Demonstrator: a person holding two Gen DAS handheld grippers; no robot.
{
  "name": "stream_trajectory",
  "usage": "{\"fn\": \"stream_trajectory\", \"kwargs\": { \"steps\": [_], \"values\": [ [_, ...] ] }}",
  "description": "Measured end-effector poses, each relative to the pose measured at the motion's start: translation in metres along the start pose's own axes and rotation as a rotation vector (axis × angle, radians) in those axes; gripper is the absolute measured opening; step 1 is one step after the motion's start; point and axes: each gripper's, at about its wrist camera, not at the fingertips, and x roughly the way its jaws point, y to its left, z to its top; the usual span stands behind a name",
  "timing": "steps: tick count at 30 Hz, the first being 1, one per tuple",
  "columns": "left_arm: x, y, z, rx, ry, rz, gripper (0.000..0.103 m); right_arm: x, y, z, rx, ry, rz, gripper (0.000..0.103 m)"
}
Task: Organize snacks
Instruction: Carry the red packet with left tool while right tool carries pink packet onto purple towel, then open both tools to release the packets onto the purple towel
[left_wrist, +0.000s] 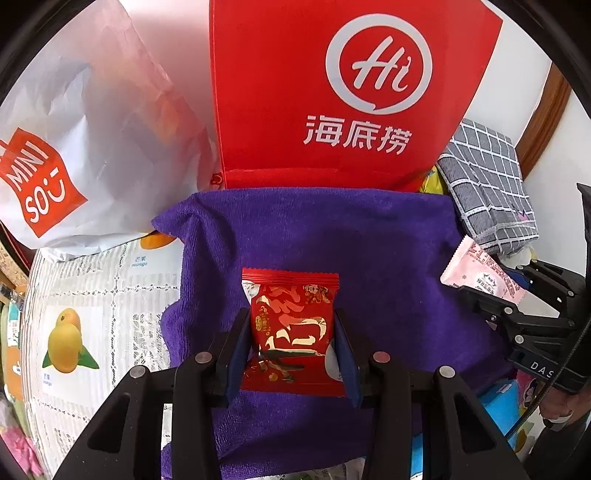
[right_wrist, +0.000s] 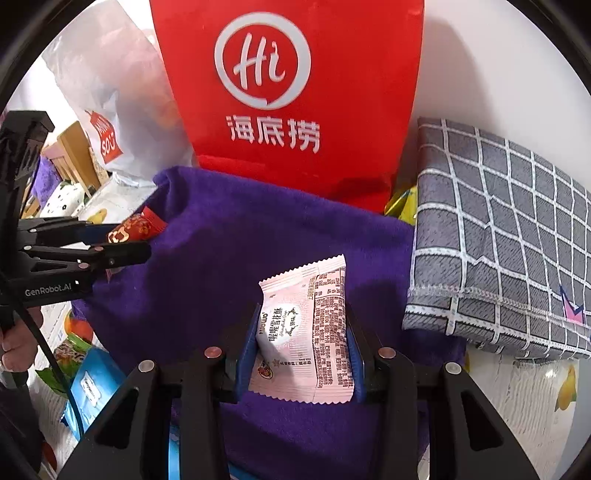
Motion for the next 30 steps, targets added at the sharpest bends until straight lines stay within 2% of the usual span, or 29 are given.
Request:
{"fn": "stream_trajectory", "kwargs": {
  "steps": [14, 23, 25, 30],
  "values": [
    [0.010, -0.006, 0.000, 0.006, 0.035, 0.012, 0.041, 0.011, -0.006, -0.001, 0.013, 0.042, -0.051, 0.042],
    [0.016, -0.009, 0.002, 0.009, 0.045, 0.009, 0.042, 0.014, -0.002, 0.000, 0.014, 0.059, -0.054, 0.043],
    [0.017, -0.009, 0.003, 0.006, 0.045, 0.008, 0.042, 0.015, 0.000, 0.001, 0.015, 0.060, -0.063, 0.051],
    [0.013, -0.004, 0.003, -0.003, 0.042, 0.001, 0.042, 0.005, 0.000, 0.003, 0.026, 0.027, -0.065, 0.058]
  ]
}}
